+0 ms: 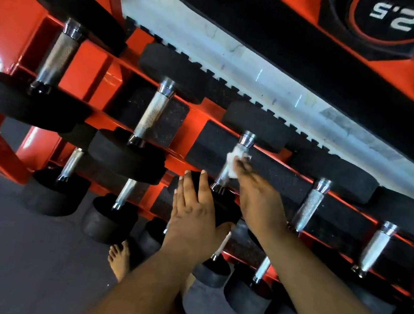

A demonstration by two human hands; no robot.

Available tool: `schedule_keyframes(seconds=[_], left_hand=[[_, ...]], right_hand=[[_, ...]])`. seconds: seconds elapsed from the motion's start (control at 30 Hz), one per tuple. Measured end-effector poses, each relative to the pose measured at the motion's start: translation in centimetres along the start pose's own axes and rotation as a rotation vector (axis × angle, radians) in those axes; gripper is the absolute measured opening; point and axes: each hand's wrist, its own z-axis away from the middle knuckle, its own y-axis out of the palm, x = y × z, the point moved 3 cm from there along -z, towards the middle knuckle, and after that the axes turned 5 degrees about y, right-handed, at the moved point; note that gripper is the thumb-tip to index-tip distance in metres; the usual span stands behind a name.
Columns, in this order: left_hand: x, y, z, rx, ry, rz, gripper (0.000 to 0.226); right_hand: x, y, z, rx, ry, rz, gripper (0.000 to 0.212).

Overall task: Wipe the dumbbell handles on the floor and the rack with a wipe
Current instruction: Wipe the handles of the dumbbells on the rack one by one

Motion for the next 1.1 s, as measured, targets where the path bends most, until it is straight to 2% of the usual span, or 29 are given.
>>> schedule_keyframes(seconds=[0.07,0.1,0.17,0.27,0.4,0.53,0.67,0.73,0.83,0.9,0.97,1.1], left_hand=[[0.0,0.2,0.0,-0.003,-0.002,0.002,0.119],[0.0,0.2,0.0,-0.008,-0.001,0.002,0.119],[0.1,0.3,-0.1,-0.024,-0.003,-0.001,0.121],[0.1,0.4,-0.2,-0.028,-0.009,0.003,0.124],[0.1,0.4,-0.3,-0.040,-0.015,-0.006,0.125],[0.2,0.5,-0.3,-0.026,-0.032,-0.006,0.125],[0.3,0.4,-0.3,-0.036,-0.029,-0.006,0.125],[0.2,0.3,-0.2,-0.029,-0.029,-0.016,0.125],[0.0,0.2,-0.2,-0.008,-0.039,-0.020,0.125],[-0.1,0.1,-0.2,-0.001,-0.043,-0.021,0.125],[-0.1,0.1,-0.2,0.001,-0.048,-0.019,0.125],[0.0,0.2,-0.2,-0.001,-0.049,-0.030,0.125]], right_hand=[[-0.8,-0.3,-0.5,0.043,-0.253,0.205,0.070],[-1.1,-0.6,-1.3,0.075,-0.321,0.300,0.070],[-1.4,-1.0,-3.0,0.148,-0.340,0.447,0.069],[0.0,-0.2,-3.1,0.169,-0.366,0.555,0.065],[0.3,0.3,-2.5,0.267,-0.734,0.653,0.061],[-0.7,-0.8,-3.1,0.214,-0.608,0.599,0.066],[-0.2,-0.1,-1.3,0.350,-0.831,0.526,0.062],[-1.0,-0.7,-2.7,0.230,-0.743,0.520,0.063],[-1.3,-1.0,-3.5,0.108,-0.432,0.575,0.063],[-0.4,0.1,-2.6,0.101,-0.421,0.636,0.061],[0.5,0.7,-2.2,0.121,-0.487,0.691,0.060],[0.9,0.0,-3.8,0.032,-0.479,0.839,0.059]])
